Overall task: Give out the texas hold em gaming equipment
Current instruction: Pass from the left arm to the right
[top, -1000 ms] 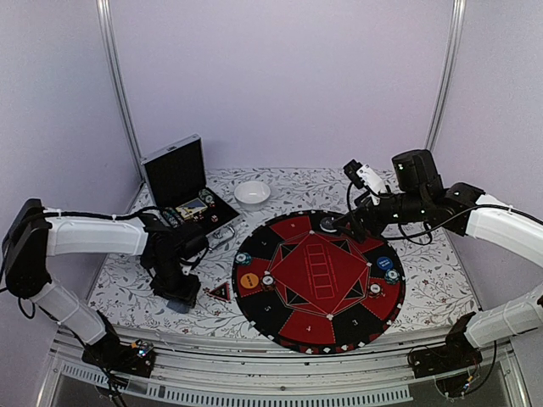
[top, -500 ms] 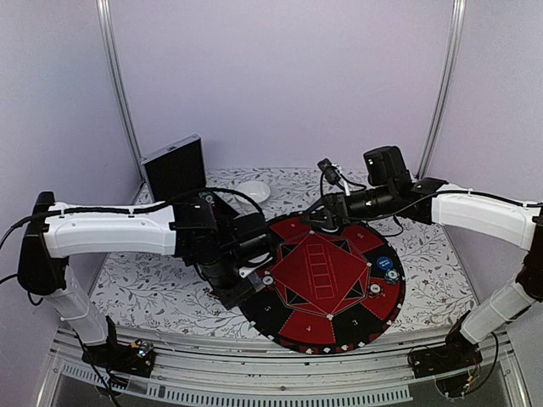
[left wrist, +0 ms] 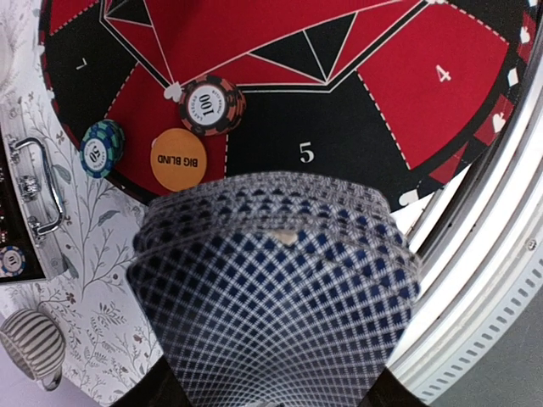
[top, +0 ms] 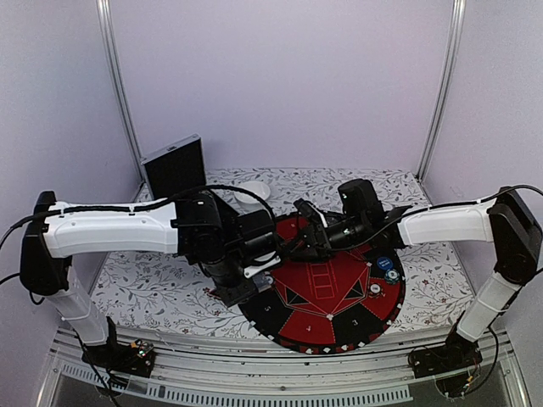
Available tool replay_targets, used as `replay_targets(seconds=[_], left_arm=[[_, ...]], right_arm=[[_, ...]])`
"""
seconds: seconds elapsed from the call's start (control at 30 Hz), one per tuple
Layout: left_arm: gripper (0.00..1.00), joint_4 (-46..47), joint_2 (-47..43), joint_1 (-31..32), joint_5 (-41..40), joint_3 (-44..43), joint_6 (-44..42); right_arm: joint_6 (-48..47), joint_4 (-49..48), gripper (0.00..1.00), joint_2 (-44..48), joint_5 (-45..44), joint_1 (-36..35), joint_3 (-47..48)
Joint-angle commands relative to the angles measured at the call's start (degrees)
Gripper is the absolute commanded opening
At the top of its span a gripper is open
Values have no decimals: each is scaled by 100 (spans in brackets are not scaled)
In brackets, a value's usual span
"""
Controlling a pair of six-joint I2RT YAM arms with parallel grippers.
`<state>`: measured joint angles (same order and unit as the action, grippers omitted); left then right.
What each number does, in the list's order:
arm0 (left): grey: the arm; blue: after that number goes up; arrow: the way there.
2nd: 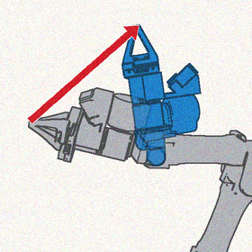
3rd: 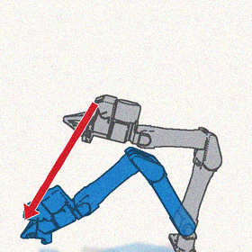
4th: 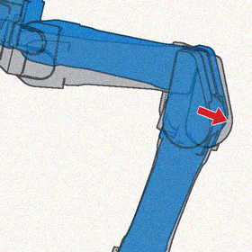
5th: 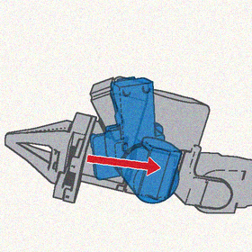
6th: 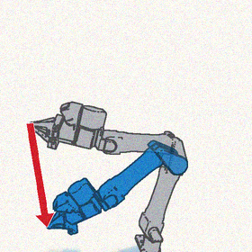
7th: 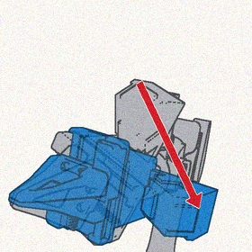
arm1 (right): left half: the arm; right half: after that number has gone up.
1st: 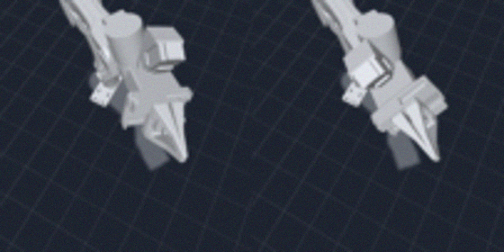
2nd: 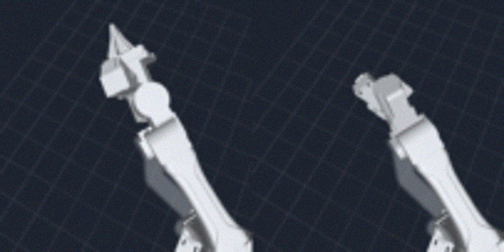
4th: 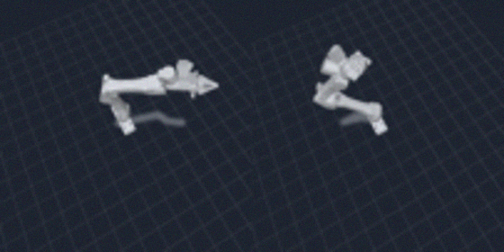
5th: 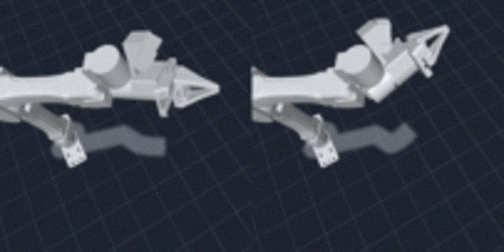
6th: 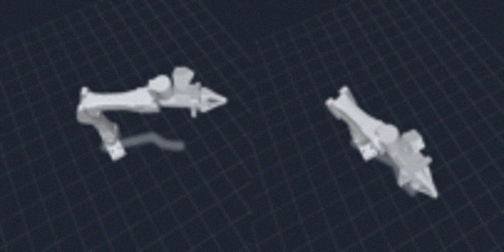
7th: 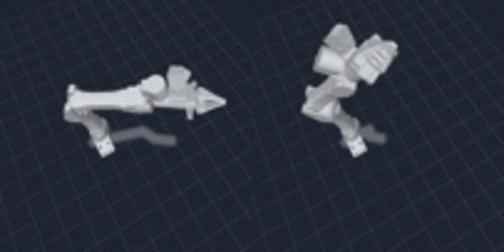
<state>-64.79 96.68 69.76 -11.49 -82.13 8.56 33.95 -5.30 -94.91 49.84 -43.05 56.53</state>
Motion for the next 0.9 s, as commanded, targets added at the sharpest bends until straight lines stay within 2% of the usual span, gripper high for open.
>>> replay_targets(seconds=[0.0, 0.17, 0.5, 0.6, 0.8, 0.87], left_arm=[[47, 38, -209, 135, -141, -210, -147], [47, 142, -316, 138, -174, -169, -187], [47, 159, -289, 143, -262, -224, -210], [47, 199, -290, 141, -257, -225, -221], [47, 217, -305, 143, -258, -201, -215], [47, 229, -317, 143, -326, -191, -219]], right_arm=[[279, -654, 79, -440, 395, -220, 66], [815, -1593, 78, -800, 896, -419, -1], [853, -1726, 76, -1274, 1002, -687, 304], [884, -1776, 71, -1410, 1040, -745, 422], [1012, -1964, 48, -1547, 1138, -771, 587], [1070, -2006, 45, -1602, 1223, -782, 612]])
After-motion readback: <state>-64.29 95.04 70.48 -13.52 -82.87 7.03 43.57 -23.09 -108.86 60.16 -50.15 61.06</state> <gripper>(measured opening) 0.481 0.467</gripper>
